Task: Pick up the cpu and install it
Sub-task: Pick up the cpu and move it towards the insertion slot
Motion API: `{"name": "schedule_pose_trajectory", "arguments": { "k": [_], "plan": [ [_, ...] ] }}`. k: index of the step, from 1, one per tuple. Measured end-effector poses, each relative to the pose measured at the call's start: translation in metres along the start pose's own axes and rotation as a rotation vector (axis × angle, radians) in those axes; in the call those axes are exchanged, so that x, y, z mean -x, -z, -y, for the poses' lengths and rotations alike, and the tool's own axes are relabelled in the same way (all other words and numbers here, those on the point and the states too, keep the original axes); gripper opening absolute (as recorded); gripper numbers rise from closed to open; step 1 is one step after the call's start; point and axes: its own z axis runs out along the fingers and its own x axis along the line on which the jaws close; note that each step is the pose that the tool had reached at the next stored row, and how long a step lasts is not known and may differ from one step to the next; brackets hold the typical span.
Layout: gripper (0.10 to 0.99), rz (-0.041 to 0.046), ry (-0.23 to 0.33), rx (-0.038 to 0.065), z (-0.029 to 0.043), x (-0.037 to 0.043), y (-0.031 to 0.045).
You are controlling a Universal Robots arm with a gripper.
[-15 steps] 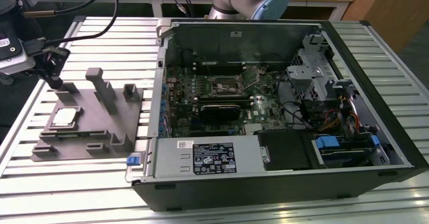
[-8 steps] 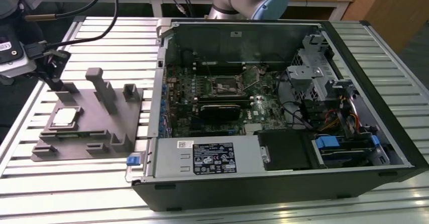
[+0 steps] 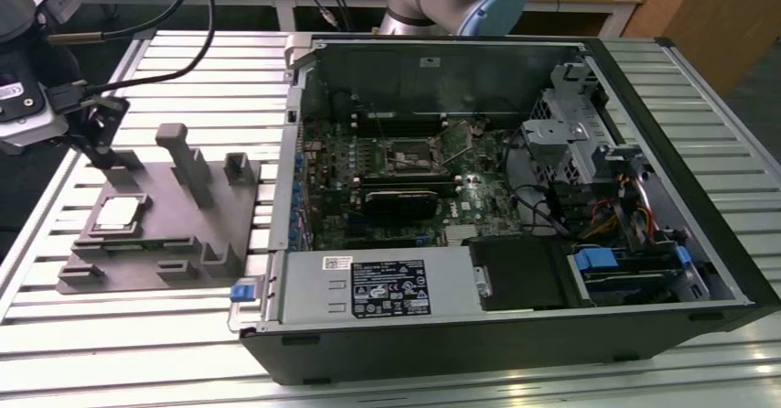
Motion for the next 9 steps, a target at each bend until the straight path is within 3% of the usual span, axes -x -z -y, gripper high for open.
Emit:
{"name": "schedule_pose_trajectory", "arguments": {
  "k": [9],
  "plan": [
    [0.106,-0.0001,0.0,0.0,0.0004,-0.0018,-0.0071]
  ]
}}
